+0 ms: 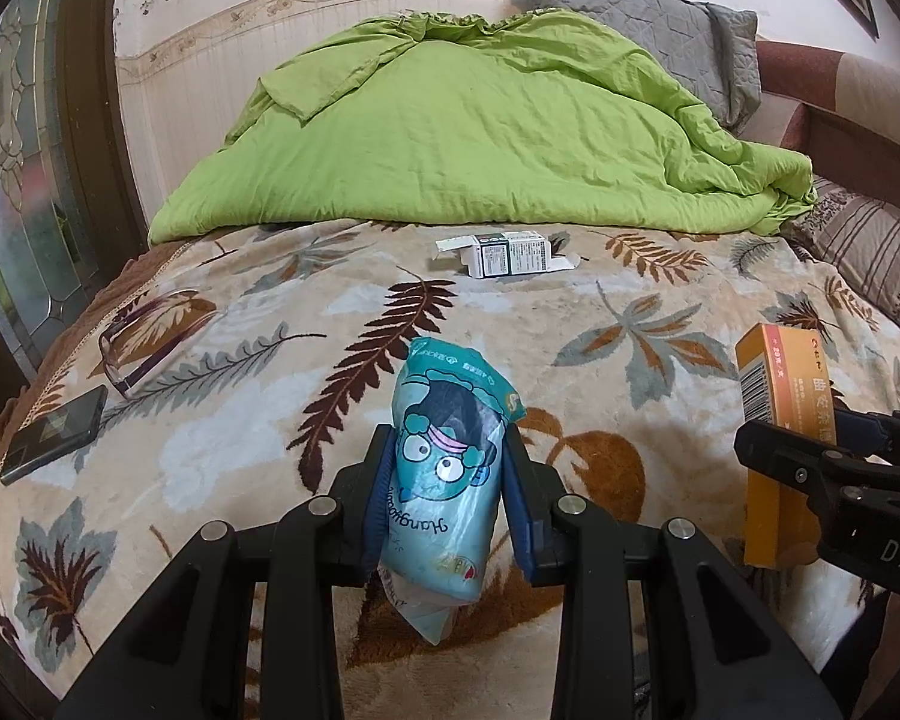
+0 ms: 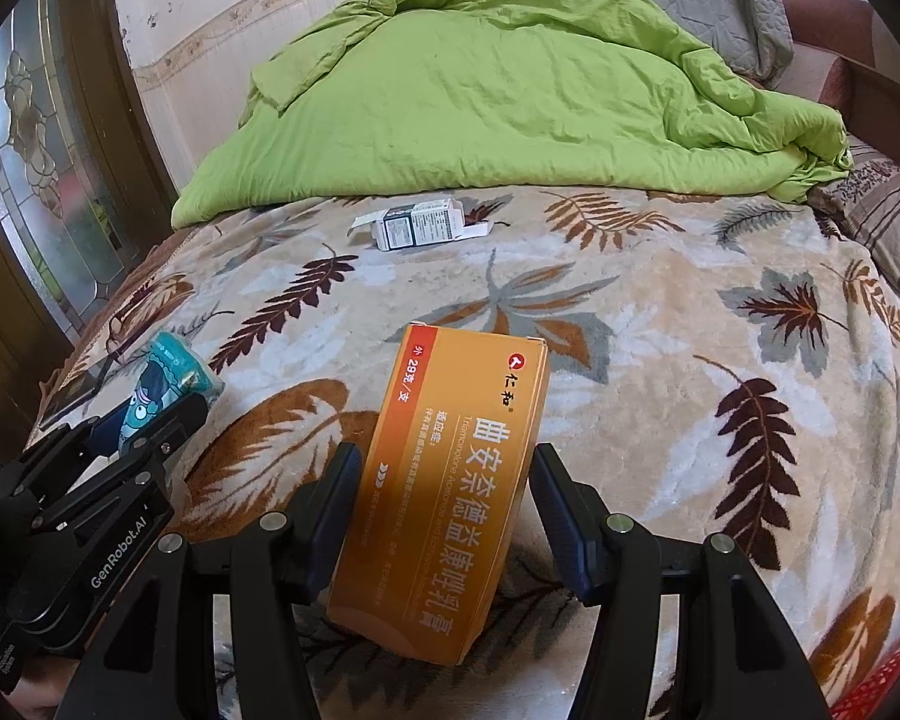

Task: Collect trash
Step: 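Lift the snack bag and medicine box and carry them toward the red basket, then open both grippers over the red basket to drop the box and snack bag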

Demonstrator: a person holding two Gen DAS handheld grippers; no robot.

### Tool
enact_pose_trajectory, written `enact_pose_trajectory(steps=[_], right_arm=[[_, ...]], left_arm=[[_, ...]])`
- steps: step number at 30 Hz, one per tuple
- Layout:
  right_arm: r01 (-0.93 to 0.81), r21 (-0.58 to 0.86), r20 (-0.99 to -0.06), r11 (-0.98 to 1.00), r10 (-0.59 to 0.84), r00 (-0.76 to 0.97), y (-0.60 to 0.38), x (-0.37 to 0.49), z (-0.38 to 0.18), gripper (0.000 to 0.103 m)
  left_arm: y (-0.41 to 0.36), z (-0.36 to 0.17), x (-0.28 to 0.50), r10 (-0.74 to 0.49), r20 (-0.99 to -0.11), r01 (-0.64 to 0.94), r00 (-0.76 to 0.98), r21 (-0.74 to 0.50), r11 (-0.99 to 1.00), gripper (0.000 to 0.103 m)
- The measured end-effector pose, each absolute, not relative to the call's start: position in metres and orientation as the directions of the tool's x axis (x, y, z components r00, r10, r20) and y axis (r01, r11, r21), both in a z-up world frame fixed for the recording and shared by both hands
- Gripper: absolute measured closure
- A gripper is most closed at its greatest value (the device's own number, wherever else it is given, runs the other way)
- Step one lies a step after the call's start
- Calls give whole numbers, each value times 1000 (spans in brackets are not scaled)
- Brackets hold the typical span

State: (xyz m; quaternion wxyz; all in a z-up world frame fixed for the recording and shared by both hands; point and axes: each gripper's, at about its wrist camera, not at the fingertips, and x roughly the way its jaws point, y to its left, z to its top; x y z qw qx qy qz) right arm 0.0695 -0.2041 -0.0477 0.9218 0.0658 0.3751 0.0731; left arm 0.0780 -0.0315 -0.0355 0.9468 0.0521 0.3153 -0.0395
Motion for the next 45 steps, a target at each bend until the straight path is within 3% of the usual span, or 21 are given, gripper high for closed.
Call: enact_pose_trajectory(steps=[9, 14, 21, 29, 39, 42, 45], right_arm=[[-67, 185, -655, 980, 174, 735, -213, 54, -35, 41], [-44, 265, -637, 963, 209, 742, -240, 29, -22, 41], [87, 277, -614, 957, 107, 782, -318, -52, 1, 41], [347, 288, -621, 893, -101, 777, -419, -156, 21, 41], [533, 327, -659, 780, -217, 720, -496, -233, 7, 41], [545, 353, -673, 761, -198, 712, -505, -238, -6, 40], [550, 374, -687, 747, -176, 705, -511, -240, -19, 38]], left_arm=[[-44, -35, 67, -120, -607, 172, 786, 28, 985, 71], [-67, -17, 42, -250, -578, 299, 777, -11, 954, 71], [-132, 11, 10, -468, -565, 529, 679, -65, 846, 70], [-253, 37, -39, -722, -580, 796, 378, -194, 573, 69], [-367, 11, -74, -752, -654, 881, 79, -308, 360, 68], [-381, -3, -78, -742, -669, 879, 33, -334, 341, 64], [-389, -12, -79, -729, -684, 882, 28, -325, 340, 39]])
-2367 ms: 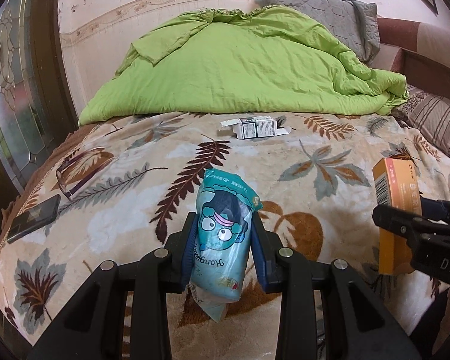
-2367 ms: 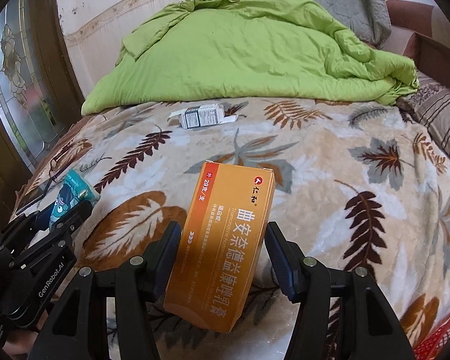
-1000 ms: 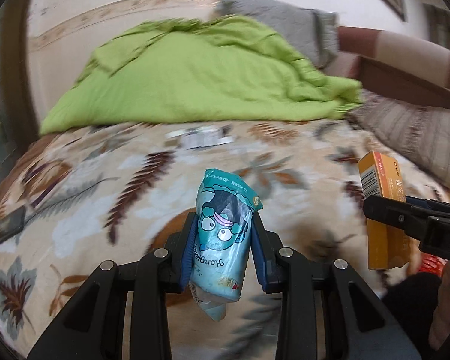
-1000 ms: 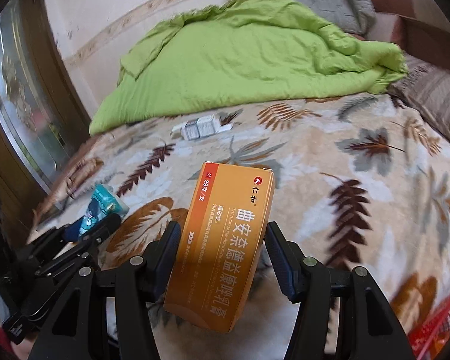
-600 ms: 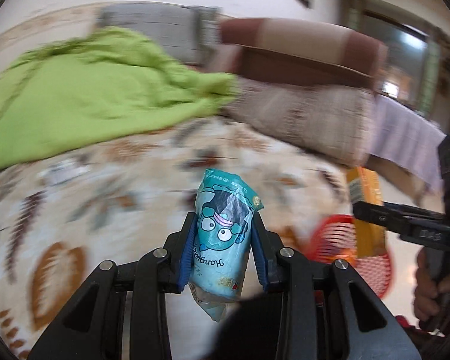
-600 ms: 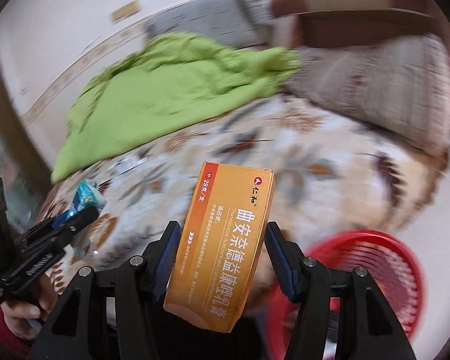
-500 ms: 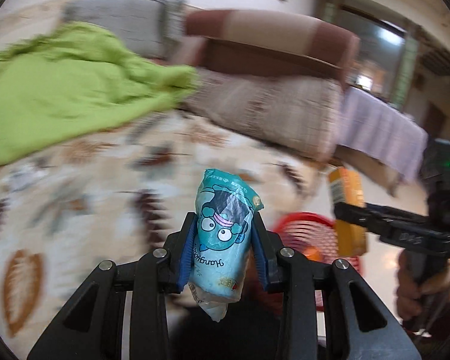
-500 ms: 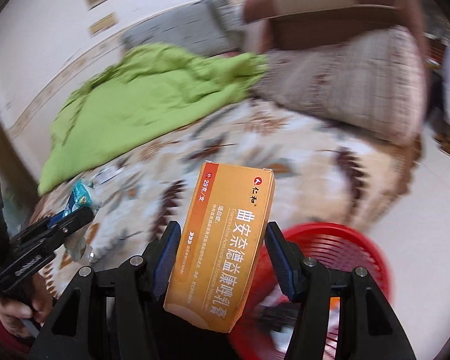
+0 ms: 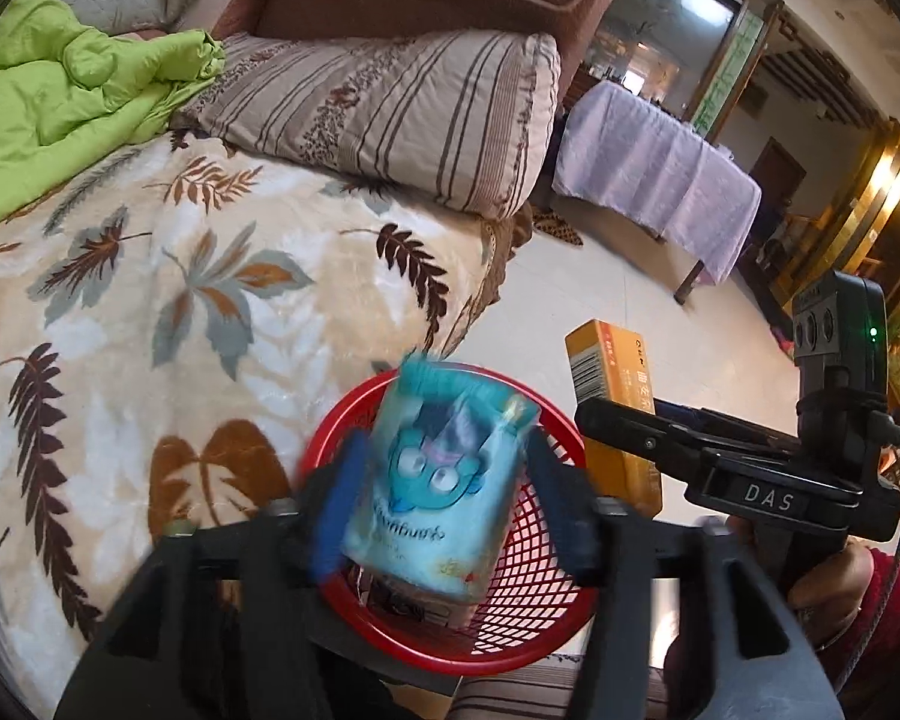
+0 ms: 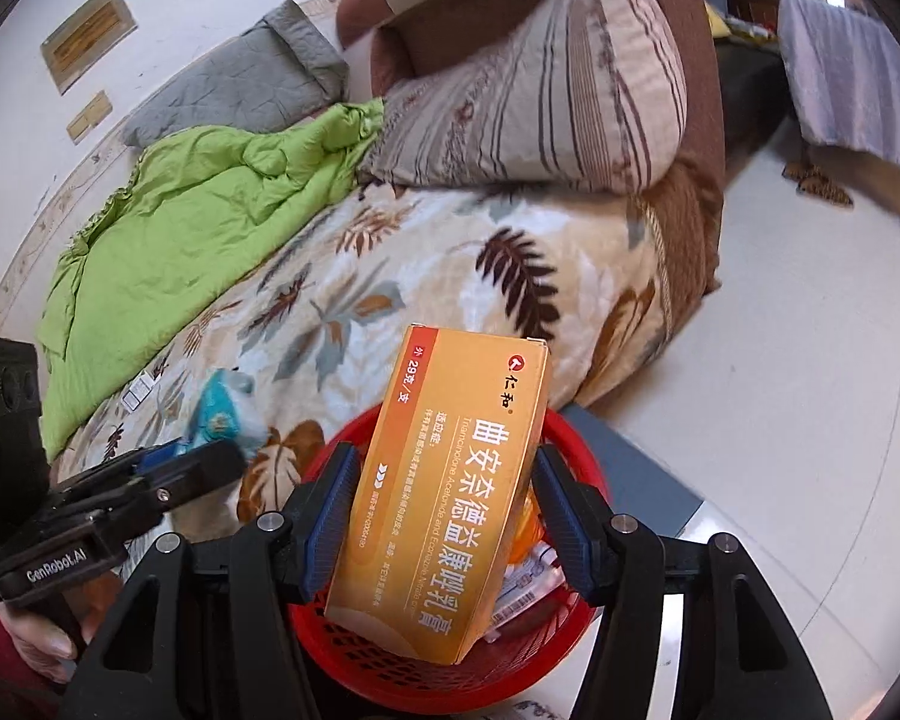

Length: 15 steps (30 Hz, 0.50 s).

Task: Collect trash
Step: 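Open both grippers over the red basket to drop the box and snack bag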

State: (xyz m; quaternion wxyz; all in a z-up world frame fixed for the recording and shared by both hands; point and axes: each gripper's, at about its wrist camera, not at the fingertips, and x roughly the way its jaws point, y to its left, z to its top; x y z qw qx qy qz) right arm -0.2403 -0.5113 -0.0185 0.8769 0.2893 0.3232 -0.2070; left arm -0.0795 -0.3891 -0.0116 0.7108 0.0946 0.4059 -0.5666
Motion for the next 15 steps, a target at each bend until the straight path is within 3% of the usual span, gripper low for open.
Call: enact_pose_trajectory(steps=[1, 7, 12, 15], right_arm=[[562, 367, -694, 741, -184, 696, -513, -241, -21, 37], [572, 375, -703, 730, -179, 689, -518, -245, -24, 34], [582, 317, -685, 749, -243, 686, -504, -240, -8, 34], [593, 239, -659, 769, -320, 681, -482, -234, 9, 25]], left_arm=[[-389, -13, -78, -728, -685, 878, 29, -331, 346, 34], [-371, -7, -71, -744, -667, 859, 33, -362, 363, 34], [-343, 12, -75, -765, -635, 870, 107, -313, 381, 33], [-318, 28, -74, -776, -605, 872, 178, -269, 410, 27]])
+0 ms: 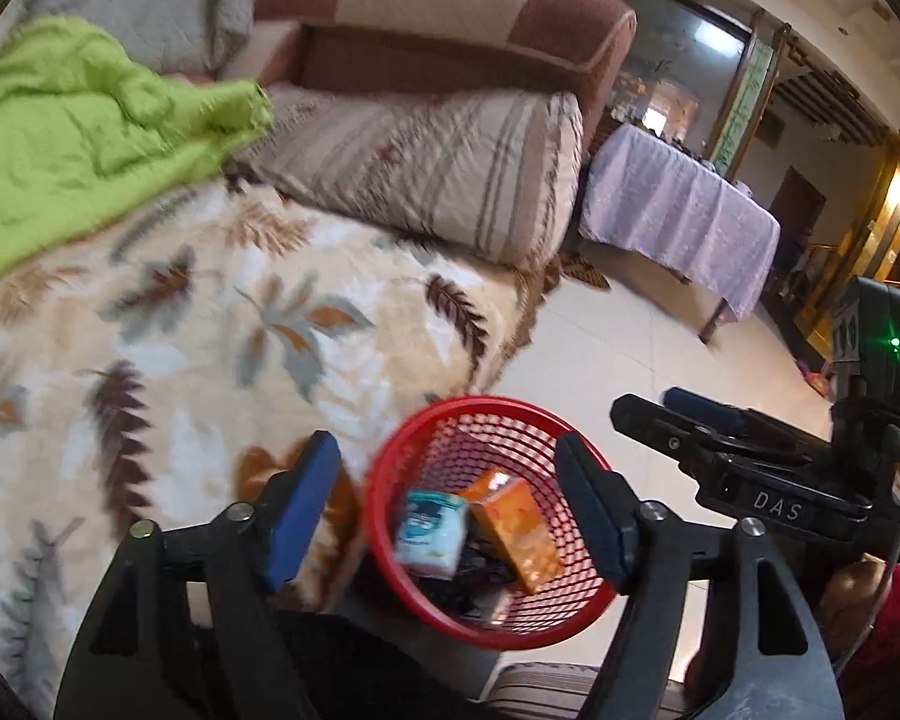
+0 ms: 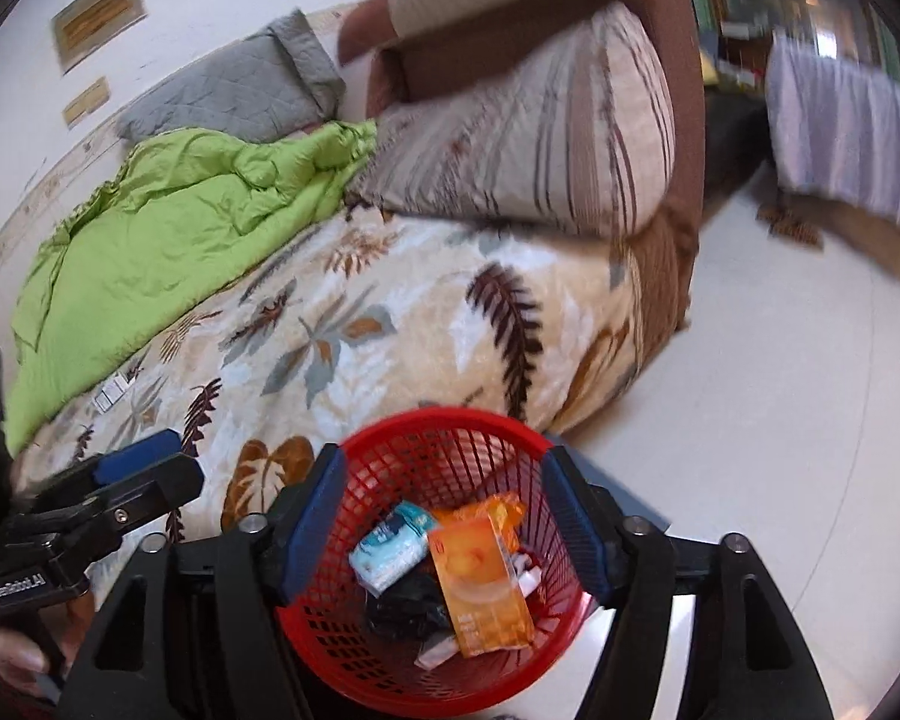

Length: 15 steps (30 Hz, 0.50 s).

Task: Collect trash

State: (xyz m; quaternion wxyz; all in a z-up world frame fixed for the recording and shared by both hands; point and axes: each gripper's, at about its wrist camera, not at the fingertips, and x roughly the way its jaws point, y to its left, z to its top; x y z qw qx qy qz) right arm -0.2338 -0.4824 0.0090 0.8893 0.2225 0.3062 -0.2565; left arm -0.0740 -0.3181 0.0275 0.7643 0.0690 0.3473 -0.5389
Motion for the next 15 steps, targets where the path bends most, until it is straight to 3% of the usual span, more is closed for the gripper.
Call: enact_pose_trajectory(steps=[5, 7, 10, 15], right_arm=[[659, 120, -606, 743, -471, 641, -438, -221, 35, 11], [712, 99, -573, 696, -545, 612, -420, -221, 40, 0], [718, 137, -525, 682, -565, 637, -397, -225, 43, 0], [720, 126, -600, 682, -526, 603, -373, -217, 32, 0]], left_arm=[[-265, 52, -69, -766, -547, 850, 338, -173, 498, 17], [-245, 58, -66, -752, -534, 834, 387, -146, 532, 12], [-208, 59, -59, -711, -528, 787, 465, -120, 605, 8], [-165, 50, -57, -566, -521, 657, 640, -11, 754, 5]])
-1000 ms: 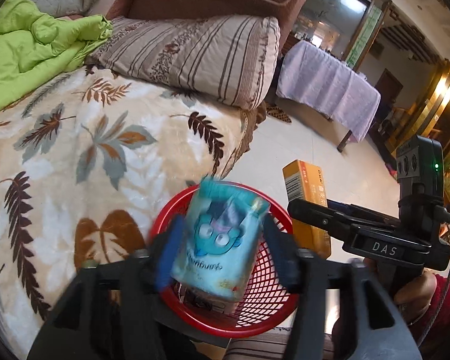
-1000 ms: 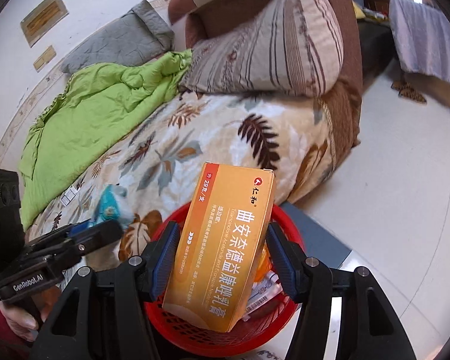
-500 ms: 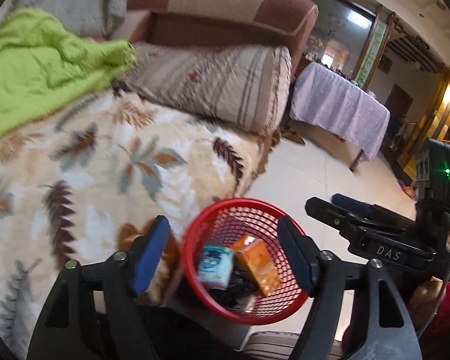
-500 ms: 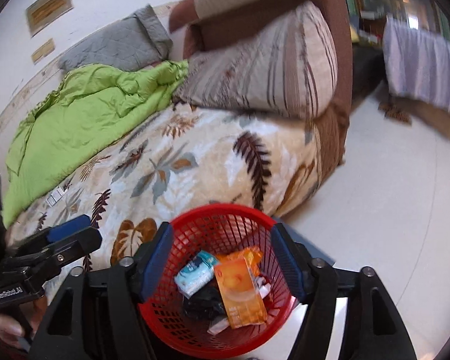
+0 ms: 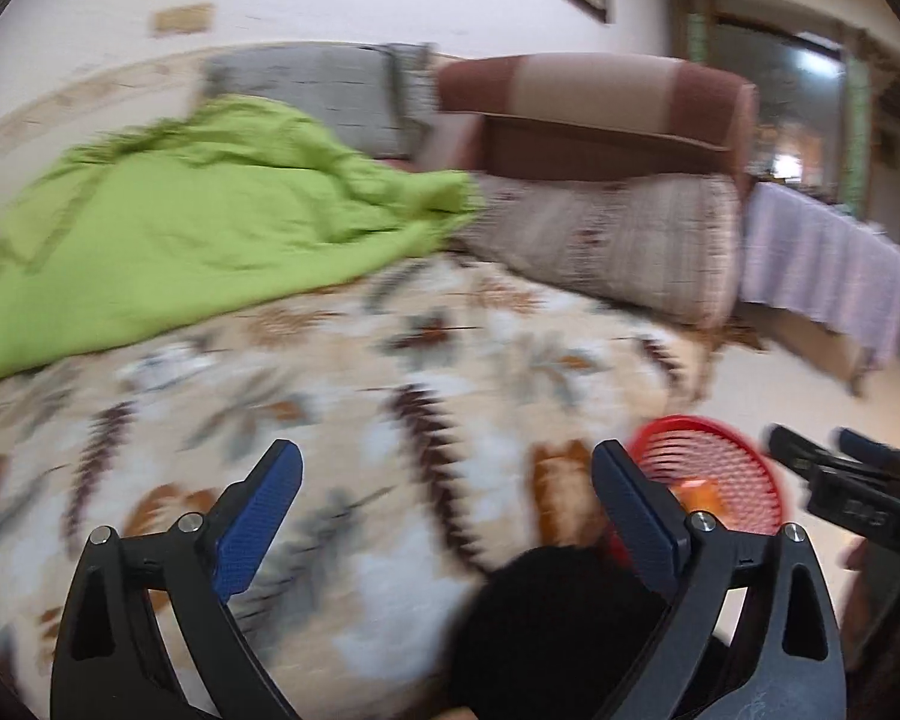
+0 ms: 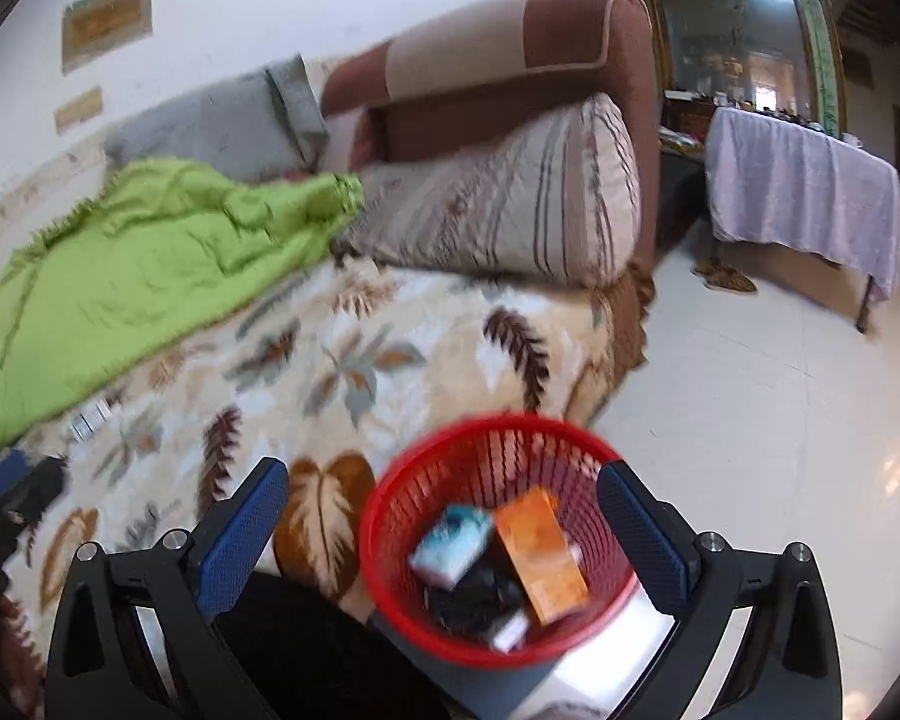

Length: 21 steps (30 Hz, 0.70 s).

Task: Collect trash

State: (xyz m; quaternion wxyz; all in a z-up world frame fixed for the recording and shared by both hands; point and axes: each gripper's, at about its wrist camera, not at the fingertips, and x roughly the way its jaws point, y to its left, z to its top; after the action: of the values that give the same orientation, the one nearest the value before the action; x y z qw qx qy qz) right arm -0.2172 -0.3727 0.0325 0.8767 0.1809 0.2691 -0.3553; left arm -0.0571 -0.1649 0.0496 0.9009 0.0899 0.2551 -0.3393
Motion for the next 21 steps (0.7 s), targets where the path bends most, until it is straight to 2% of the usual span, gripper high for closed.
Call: enact_pose_trajectory(steps=[5, 8, 13, 21], right_arm=[[729, 18, -634, 685, -556, 538, -357, -208, 27, 0], [727, -11, -624, 687, -573, 532, -351, -208, 29, 0], [725, -54, -613, 687, -596, 520, -343, -206, 32, 0], [731, -57, -622, 680, -597, 507, -342, -207, 32, 0]], left_arm=[[-145, 40, -60, -444, -476, 541, 759, 84, 837, 1], [-141, 39, -66, -440, -443, 535, 781, 111, 838, 1], [-139, 39, -65, -453, -482, 534, 750, 37, 845, 1], [-143, 33, -63, -411, -505, 524, 759, 98, 846, 1]])
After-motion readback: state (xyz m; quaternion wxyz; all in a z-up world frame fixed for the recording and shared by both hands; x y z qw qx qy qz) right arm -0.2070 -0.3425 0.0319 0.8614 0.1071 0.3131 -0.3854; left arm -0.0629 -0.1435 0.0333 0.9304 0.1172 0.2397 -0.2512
